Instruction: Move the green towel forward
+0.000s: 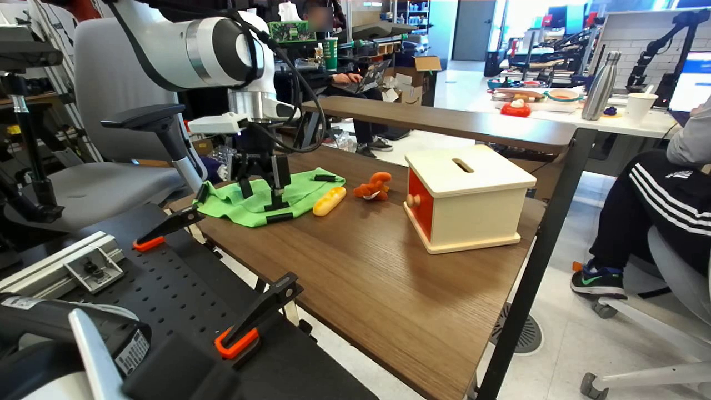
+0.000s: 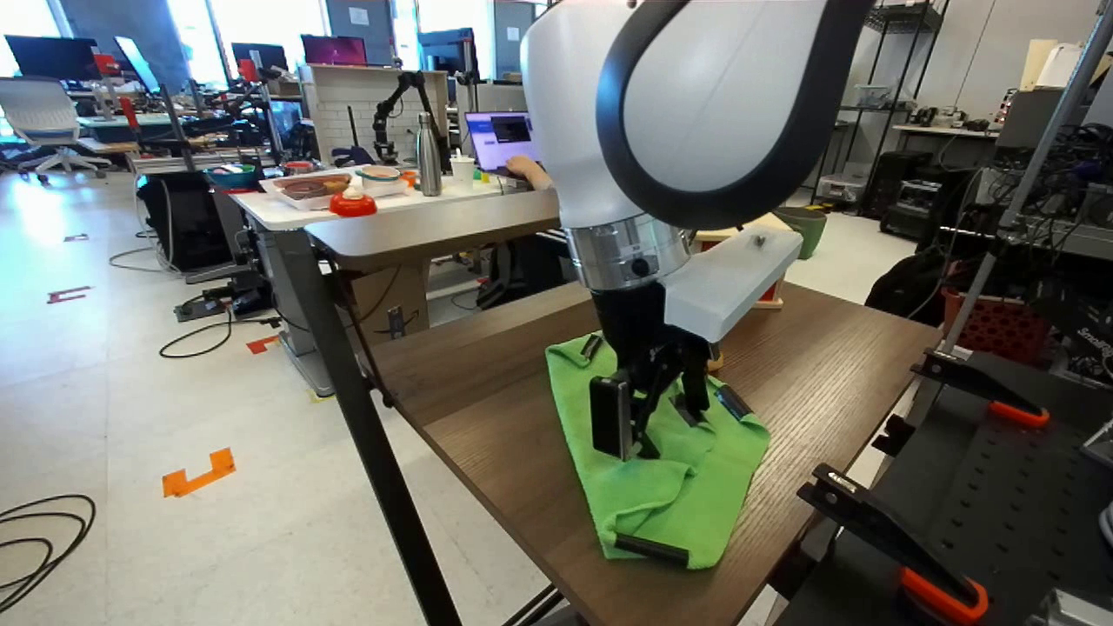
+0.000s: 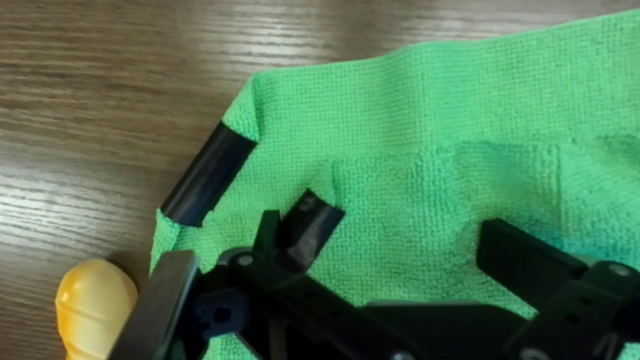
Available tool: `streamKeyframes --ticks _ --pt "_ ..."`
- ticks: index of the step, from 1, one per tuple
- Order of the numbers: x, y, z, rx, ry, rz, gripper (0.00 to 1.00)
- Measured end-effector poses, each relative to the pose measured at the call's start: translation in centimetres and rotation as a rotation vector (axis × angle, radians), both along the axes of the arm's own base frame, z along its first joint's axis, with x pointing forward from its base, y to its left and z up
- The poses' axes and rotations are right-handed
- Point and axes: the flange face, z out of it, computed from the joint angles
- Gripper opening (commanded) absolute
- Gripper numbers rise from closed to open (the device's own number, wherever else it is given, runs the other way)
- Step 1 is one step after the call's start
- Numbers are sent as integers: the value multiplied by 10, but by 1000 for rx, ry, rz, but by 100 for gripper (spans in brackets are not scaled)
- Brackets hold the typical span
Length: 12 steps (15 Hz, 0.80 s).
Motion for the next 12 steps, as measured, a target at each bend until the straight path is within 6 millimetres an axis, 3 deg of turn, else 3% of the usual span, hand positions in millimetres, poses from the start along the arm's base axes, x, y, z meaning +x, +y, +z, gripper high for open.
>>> streamKeyframes --ticks 7,12 --pt "-20 -6 1 -20 25 36 100" --pt "-16 -2 32 -7 -22 39 100"
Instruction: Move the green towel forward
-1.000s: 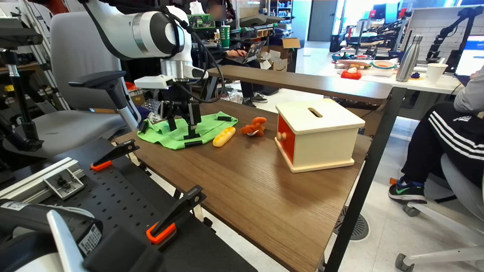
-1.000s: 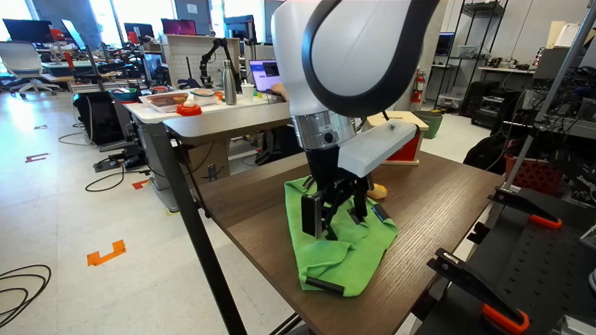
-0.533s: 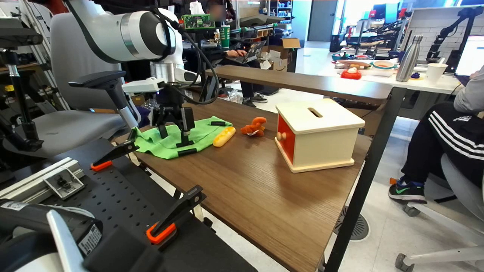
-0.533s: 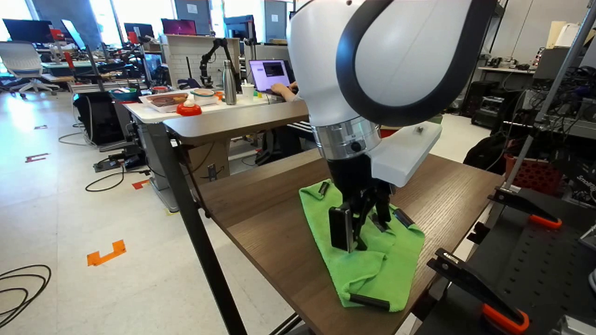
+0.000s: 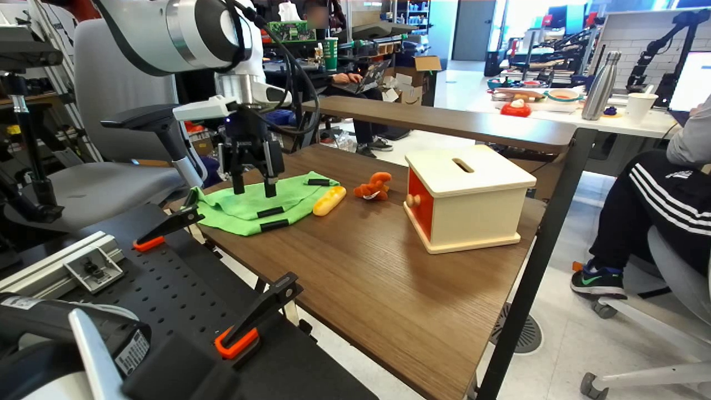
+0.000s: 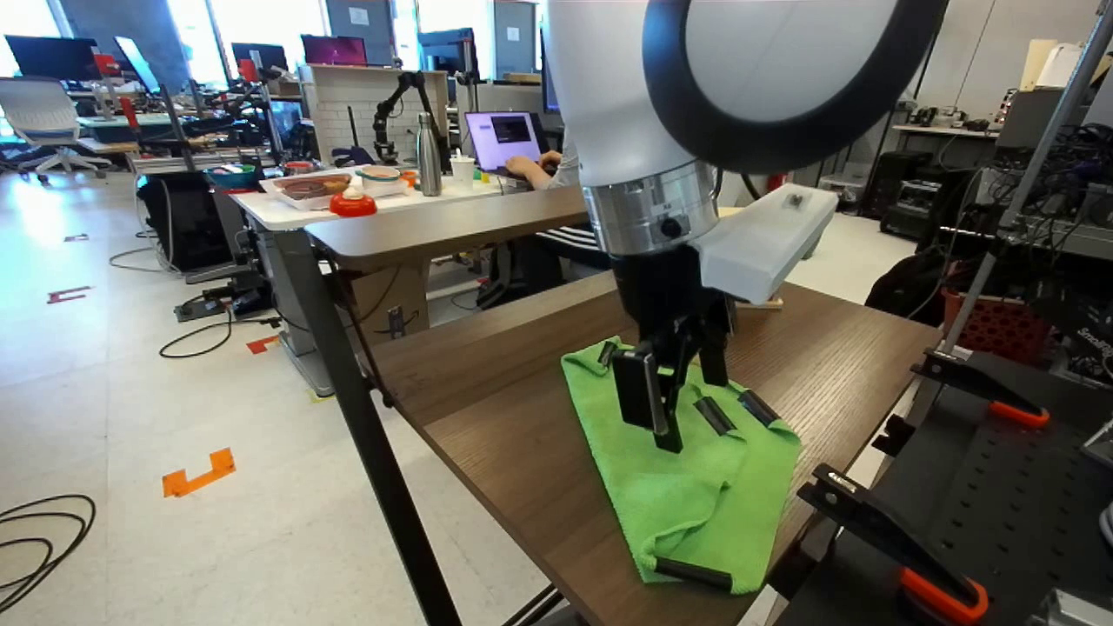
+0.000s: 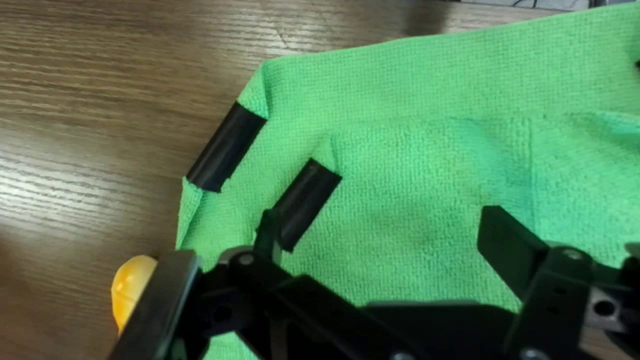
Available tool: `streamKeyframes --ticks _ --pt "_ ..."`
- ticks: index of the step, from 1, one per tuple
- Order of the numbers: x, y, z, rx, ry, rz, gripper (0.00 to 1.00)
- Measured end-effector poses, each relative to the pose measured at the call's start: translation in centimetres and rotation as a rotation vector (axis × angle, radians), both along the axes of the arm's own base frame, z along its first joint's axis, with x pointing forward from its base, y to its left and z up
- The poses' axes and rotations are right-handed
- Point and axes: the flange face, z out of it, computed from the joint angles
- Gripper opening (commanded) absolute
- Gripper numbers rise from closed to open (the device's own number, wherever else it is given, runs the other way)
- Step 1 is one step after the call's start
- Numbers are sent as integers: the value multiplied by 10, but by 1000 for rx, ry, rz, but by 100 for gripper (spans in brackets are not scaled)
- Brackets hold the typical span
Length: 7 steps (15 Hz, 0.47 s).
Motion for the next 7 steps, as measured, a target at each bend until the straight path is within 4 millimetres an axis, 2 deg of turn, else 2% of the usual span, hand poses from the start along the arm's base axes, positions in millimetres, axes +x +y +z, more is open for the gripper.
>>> streamKeyframes --ticks 4,7 --pt "-4 9 44 12 -74 -11 100" --pt "-9 3 71 -18 -151 -34 100"
